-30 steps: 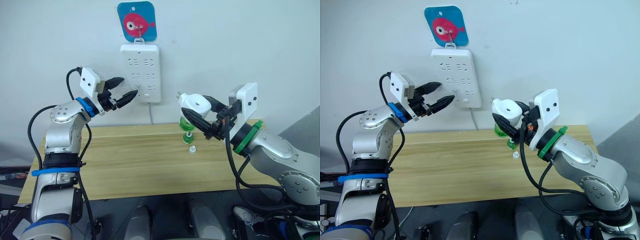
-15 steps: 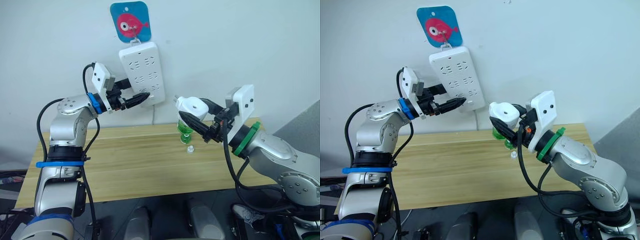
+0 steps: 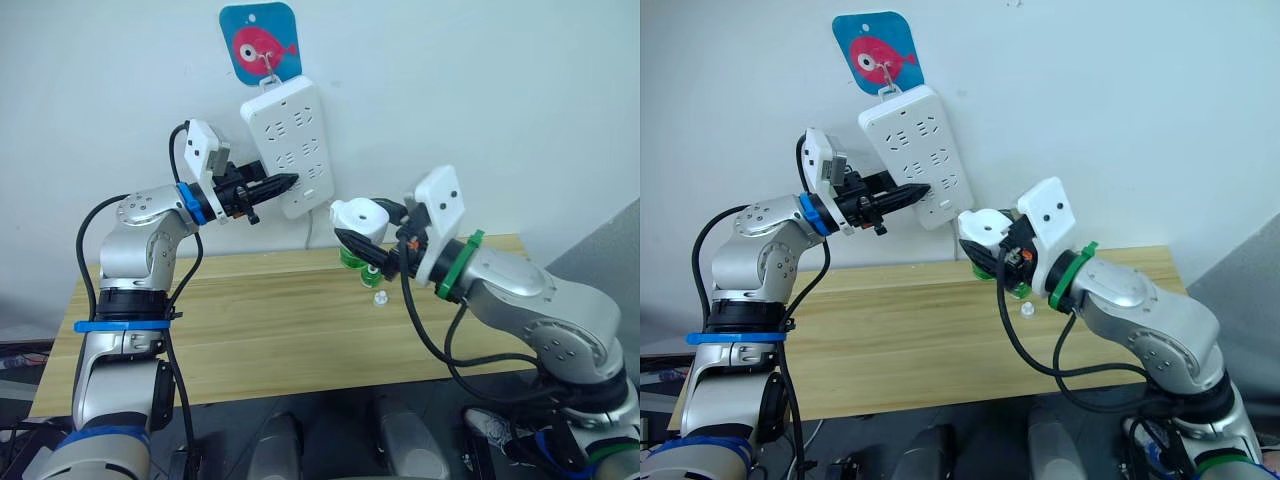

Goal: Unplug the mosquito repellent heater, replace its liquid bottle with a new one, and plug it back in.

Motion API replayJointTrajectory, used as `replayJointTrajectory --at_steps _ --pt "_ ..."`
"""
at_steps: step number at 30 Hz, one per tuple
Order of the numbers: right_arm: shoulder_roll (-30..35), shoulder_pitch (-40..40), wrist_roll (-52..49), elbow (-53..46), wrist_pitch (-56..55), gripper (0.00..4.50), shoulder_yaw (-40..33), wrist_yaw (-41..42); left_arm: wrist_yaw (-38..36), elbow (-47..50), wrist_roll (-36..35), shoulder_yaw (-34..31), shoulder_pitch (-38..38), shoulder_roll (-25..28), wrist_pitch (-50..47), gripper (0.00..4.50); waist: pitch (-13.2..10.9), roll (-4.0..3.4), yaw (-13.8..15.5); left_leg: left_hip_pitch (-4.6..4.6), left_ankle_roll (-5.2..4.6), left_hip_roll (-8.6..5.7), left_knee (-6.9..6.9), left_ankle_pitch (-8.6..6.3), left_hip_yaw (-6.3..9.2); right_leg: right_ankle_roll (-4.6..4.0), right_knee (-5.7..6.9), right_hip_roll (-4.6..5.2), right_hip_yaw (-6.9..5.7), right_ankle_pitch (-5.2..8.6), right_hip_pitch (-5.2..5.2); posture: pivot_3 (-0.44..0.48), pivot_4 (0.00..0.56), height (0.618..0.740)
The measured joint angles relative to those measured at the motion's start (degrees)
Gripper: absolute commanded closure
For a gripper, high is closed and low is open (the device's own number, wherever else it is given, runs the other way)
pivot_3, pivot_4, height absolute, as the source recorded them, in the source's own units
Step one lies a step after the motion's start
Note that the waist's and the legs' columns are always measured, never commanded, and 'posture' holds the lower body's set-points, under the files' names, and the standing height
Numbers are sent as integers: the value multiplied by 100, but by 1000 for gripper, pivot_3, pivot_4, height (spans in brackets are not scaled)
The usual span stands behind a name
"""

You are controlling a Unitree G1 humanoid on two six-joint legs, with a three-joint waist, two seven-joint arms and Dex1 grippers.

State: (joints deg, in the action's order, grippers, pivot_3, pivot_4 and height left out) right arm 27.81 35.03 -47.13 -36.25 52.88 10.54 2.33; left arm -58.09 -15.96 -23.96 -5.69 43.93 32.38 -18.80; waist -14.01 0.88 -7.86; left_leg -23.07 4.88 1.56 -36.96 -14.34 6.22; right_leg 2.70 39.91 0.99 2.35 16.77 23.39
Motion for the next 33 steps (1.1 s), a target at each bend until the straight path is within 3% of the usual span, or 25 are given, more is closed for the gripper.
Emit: replayJointTrajectory --at_steps 18,33 --pt "-1066 678 1947 1086 -371 1431 535 529 147 302 -49 -36 -100 4 -230 3177 1 1 -3 -4 1 -2 0 1 1 0 3 5 -2 0 6 -170 181 725" --pt "-1368 669 2804 1328 -482 1440 557 930 234 340 -61 -42 -122 5 -283 3177 1 0 -10 -1 1 -2 -4 1 0 0 11 5 0 -1 7 -170 183 725"
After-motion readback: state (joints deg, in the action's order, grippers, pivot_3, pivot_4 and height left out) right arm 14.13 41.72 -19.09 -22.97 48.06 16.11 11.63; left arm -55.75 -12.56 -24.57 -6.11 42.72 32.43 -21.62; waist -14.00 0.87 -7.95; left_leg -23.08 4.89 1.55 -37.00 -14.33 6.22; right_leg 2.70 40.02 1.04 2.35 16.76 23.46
